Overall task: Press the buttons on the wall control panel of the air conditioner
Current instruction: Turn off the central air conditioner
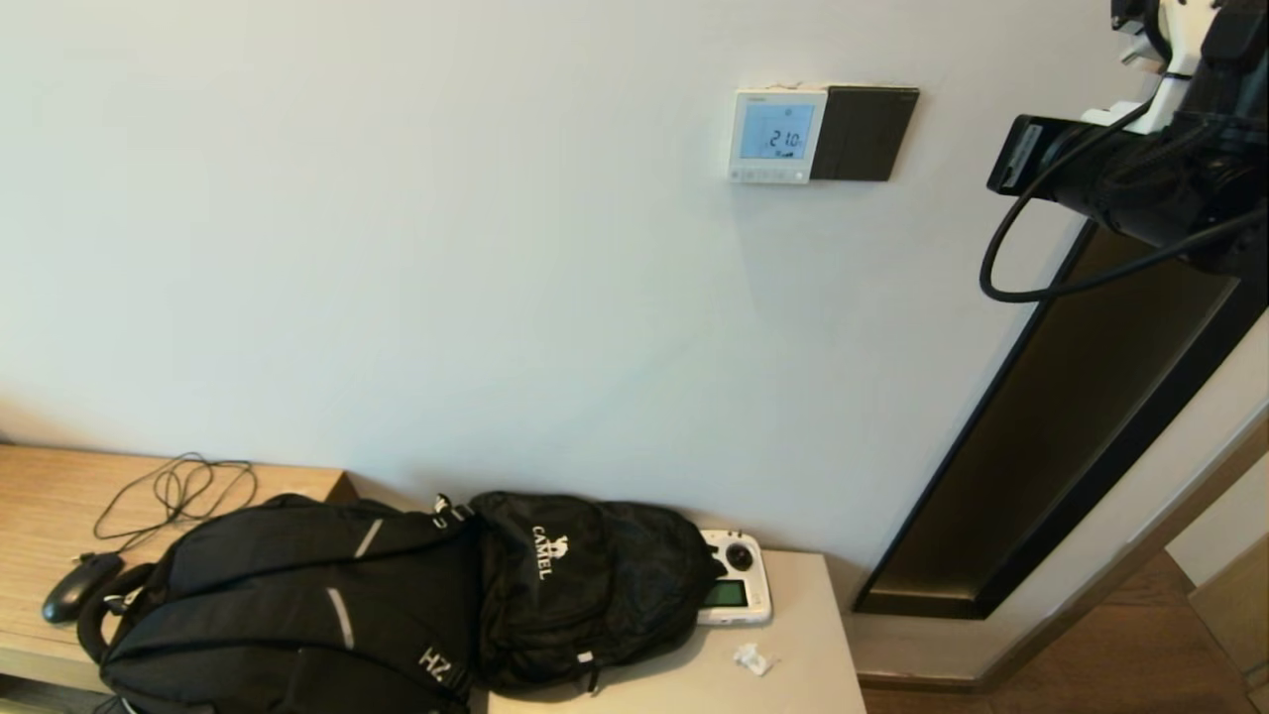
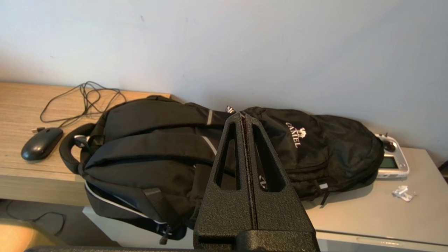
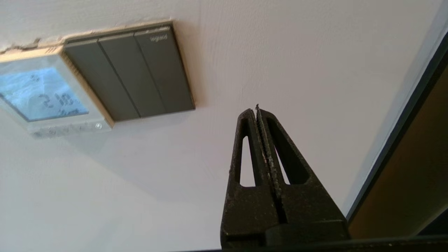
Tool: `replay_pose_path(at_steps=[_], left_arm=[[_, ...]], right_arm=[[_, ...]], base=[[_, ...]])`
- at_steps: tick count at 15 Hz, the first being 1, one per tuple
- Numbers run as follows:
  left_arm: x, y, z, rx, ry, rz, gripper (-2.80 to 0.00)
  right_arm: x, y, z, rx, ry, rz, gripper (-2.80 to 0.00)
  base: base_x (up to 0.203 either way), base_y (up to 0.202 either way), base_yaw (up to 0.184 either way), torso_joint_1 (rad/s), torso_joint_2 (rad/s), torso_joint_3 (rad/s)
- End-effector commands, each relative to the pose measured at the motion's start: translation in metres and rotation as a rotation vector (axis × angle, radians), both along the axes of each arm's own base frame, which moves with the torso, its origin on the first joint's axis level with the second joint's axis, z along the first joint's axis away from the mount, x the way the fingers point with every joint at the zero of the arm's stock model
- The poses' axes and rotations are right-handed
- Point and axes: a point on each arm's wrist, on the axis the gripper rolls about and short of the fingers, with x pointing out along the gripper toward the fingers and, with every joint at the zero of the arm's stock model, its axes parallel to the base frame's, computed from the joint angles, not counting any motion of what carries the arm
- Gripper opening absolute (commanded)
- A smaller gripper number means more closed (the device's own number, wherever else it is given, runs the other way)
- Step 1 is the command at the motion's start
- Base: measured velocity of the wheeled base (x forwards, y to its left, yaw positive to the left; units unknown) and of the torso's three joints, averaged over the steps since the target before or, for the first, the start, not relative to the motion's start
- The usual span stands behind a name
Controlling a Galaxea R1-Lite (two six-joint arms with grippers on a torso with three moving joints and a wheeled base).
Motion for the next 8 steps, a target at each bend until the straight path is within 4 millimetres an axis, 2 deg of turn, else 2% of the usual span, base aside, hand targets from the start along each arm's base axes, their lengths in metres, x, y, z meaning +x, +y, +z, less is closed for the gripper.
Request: replay_pose_path(at_steps=[1, 5, 8], left_arm=[[0.0, 0.0, 0.0, 0.0, -0.001, 0.0, -2.8], [0.0, 0.0, 0.0, 0.0, -0.001, 0.001, -2.8], [0.0, 0.0, 0.0, 0.0, -0.001, 0.0, -2.8]], right_arm=[[0.011, 0.002, -0.003, -0.001, 0.005, -0.001, -2.8], [0.031, 0.005, -0.009, 0.0, 0.014, 0.0, -2.8], [0.041, 0.022, -0.01, 0.005, -0.002, 0.024, -2.8]], base=[[0.0, 0.0, 0.0, 0.0, 0.0, 0.0], [0.0, 0.0, 0.0, 0.0, 0.0, 0.0], [0.0, 0.0, 0.0, 0.0, 0.0, 0.0]])
